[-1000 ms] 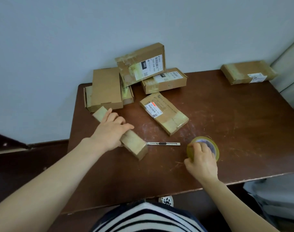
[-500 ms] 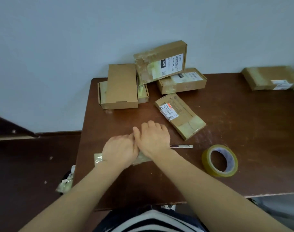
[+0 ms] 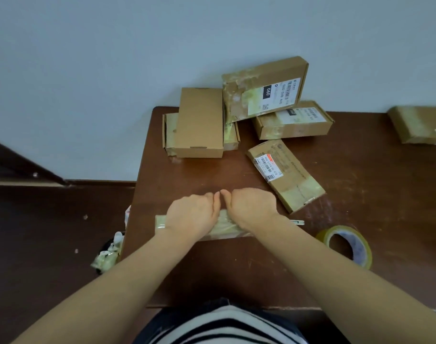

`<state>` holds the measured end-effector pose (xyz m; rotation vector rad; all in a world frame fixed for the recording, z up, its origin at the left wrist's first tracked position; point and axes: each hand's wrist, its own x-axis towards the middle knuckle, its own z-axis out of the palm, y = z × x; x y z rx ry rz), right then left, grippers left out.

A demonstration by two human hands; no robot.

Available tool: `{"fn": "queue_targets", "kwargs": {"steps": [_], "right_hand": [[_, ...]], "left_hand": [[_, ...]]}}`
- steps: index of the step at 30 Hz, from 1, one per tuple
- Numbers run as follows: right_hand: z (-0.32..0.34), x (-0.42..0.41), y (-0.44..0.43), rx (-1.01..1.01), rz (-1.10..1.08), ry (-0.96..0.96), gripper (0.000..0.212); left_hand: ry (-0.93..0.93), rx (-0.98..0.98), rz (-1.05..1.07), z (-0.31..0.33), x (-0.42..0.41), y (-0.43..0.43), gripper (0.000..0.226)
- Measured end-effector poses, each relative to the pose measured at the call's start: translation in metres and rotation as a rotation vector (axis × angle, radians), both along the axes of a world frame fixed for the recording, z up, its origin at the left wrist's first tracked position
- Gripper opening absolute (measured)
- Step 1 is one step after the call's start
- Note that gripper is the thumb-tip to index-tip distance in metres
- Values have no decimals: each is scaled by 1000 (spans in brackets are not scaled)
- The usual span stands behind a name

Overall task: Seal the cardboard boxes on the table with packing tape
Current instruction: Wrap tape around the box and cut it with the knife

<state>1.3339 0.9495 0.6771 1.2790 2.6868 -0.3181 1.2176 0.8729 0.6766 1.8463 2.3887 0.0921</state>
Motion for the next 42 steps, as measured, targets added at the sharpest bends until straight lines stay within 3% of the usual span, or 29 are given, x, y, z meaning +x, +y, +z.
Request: {"fn": "queue_targets", "kwargs": {"steps": [2,3,5,7,11,14,17,19,25,30,32,35,38,42], "right_hand": [[-2,9,0,88,-47,-25,64],[-4,13,-1,38,-122,16,63],[-6,18,1,-177,-251,184,61],[-5,17,6,-356,-321,360,62],[-5,20,7,-485,-505,554,64],[-7,23,7,-411,-408,464,58],[-10,20,10,-338,-347,373,62],[-12,17,11,-324,-347,307,61],[-9,16,8,-313,-309,328,44],[-11,15,11,-326,-321,287,59],[-7,14,8,-286,-293,228,62],[-1,14,-2,-57,-153,107,51],[-2,18,-2,-115,-167,165,45],[-6,19,2,-266,-280,299,59]], "left_hand": [[51,-42,17,5,6,0,42],[62,-59,39,10,13,0,36],[27,-6,113,12,24,5,28],[-173,-68,192,8,37,16,37],[47,-61,-26,-7,55,26,36],[-50,-102,37,-1,49,21,28],[61,32,52,5,29,5,36],[12,37,99,3,25,-3,37],[93,19,45,5,43,10,37],[152,-52,-30,-1,45,17,42],[118,-46,21,-1,43,18,36],[2,-8,90,-2,51,13,42],[-144,80,144,2,41,10,44],[120,47,213,5,17,-28,65]]}}
